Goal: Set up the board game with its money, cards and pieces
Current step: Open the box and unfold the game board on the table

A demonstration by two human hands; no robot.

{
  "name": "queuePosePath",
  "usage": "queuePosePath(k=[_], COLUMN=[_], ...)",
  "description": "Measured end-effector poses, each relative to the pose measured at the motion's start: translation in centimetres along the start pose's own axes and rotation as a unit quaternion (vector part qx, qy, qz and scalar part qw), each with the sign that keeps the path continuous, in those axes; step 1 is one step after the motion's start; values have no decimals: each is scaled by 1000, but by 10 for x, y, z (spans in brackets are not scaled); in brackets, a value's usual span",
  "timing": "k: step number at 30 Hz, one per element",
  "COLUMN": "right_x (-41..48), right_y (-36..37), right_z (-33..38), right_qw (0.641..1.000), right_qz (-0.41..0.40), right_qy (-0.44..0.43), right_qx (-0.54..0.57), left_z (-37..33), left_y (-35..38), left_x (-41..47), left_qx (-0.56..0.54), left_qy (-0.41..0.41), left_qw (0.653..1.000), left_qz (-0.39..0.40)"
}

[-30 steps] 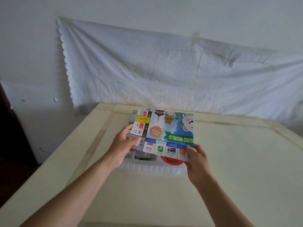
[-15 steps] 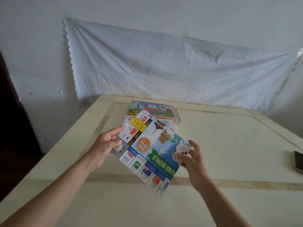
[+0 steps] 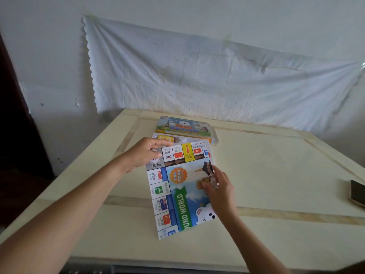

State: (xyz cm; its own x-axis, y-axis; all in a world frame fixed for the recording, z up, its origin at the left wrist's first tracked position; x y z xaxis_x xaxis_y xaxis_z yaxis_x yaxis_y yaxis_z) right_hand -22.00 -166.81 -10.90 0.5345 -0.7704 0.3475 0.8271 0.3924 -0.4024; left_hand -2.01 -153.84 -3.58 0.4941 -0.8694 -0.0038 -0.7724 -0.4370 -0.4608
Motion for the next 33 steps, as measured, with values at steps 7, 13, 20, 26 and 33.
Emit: queuePosePath(k=[7, 13, 20, 26, 33], right_x=[-6, 0, 32, 54, 49], right_y=[-3, -2, -24, -27, -31], right_z=[2, 8, 7, 3, -27], right_qw=[997, 978, 816, 779, 792], right_qz=[-50, -32, -101, -93, -164], right_qy=[-55, 34, 120, 185, 253], right_qx=[-18, 205, 556, 592, 531], left_z=[8, 15, 40, 63, 88], left_y=[-1, -6, -20, 14, 38], left_x=[5, 8, 16, 9, -1], left_qx=[16, -39, -398, -445, -498], left_qy=[-11, -7, -68, -135, -192], left_qw=[1000, 996, 910, 884, 845], left_qz=[-22, -86, -100, -52, -23])
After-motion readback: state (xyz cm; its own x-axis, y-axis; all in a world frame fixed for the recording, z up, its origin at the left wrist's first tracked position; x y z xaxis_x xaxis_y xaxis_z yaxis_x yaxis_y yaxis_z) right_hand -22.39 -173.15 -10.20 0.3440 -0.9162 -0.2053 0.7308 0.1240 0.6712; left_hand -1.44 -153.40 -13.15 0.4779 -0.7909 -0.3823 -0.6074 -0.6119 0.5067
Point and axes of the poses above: each hand's wrist, its own x-axis towards the middle knuckle, its own y-axis out of the palm, z = x × y, the point moved 3 cm from there along x, towards the middle knuckle, and after that the axes turned 6 degrees about -y, right-handed, at the moved point
